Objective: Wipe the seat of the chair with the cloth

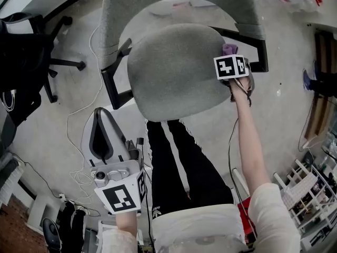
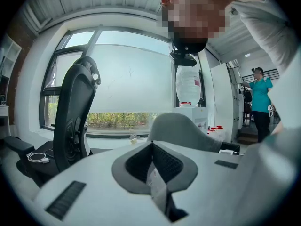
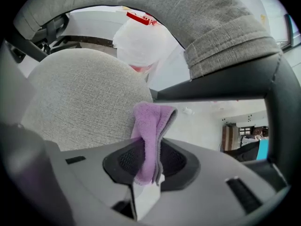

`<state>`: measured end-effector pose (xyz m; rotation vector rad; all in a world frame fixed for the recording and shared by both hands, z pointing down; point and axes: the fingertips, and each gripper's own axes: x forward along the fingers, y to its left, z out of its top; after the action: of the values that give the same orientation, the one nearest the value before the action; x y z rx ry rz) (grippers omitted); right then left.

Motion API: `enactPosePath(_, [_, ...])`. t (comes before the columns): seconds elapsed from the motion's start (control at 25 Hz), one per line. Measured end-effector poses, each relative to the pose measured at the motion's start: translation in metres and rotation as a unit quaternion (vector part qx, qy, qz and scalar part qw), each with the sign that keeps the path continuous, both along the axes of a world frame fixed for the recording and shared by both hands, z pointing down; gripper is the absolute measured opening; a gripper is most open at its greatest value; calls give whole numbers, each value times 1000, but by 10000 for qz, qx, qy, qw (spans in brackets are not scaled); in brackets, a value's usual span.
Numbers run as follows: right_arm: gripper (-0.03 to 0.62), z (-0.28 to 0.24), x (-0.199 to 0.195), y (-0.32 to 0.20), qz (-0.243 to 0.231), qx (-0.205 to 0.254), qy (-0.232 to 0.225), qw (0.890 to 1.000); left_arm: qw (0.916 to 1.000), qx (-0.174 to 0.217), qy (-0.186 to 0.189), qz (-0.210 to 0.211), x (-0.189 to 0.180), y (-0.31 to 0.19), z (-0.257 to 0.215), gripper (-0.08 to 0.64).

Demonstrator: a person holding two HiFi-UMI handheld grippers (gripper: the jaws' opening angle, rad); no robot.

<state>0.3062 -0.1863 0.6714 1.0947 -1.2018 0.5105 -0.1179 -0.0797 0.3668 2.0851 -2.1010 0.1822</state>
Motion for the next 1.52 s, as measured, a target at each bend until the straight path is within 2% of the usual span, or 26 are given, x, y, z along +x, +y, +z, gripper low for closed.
enactPosePath(0.12, [91, -3, 1, 0, 10, 58, 76, 10000, 10000, -3, -4, -73, -9, 4, 0, 12])
enactPosePath(0.2, [91, -16, -6, -1, -39, 222, -36, 9997, 10000, 5, 0, -98, -13, 6, -1, 12])
enactPosePath(0.28, [91, -40, -31, 3, -119, 483, -513, 9974, 9999, 23, 12, -117, -16, 7, -1, 12])
enactPosePath(0.32, [91, -52, -52, 11, -176, 559, -930, 9939, 9999, 20, 23, -130, -17, 8, 0, 12])
enactPosePath(0.36, [91, -62, -80, 24, -264, 553, -1476, 9871, 9999, 5, 36, -143, -18, 9, 2, 12])
enactPosePath(0.4, [91, -67, -113, 41, -368, 438, -2107, 9759, 9999, -18, 50, -156, -19, 10, 4, 12])
enactPosePath(0.48, [91, -67, -185, 90, -532, -81, -3318, 9418, 9998, -69, 83, -177, -19, 12, 7, 12])
enactPosePath(0.52, [91, -64, -218, 118, -568, -400, -3746, 9246, 9998, -83, 93, -178, -19, 13, 7, 12])
enactPosePath(0.6, [91, -56, -269, 166, -615, -924, -4158, 9027, 9998, -75, 89, -160, -18, 13, 6, 12])
enactPosePath(0.68, [91, -49, -304, 196, -707, -1204, -4305, 8917, 9999, -44, 69, -134, -18, 12, 4, 12])
enactPosePath(0.8, [91, -42, -340, 223, -733, -1380, -4482, 8802, 9999, -26, 65, -137, -19, 12, 4, 12])
enactPosePath(1.04, [91, -31, -351, 231, -339, -1437, -4503, 8806, 9996, -74, 139, -251, -23, 15, 11, 12])
enactPosePath(1.36, [91, 1, -347, 230, -408, -1340, -4204, 8965, 9996, -129, 162, -191, -14, 16, 16, 12])
enactPosePath(1.52, [91, 6, -344, 229, -391, -1362, -4186, 8970, 9997, -148, 142, -160, -10, 15, 17, 12])
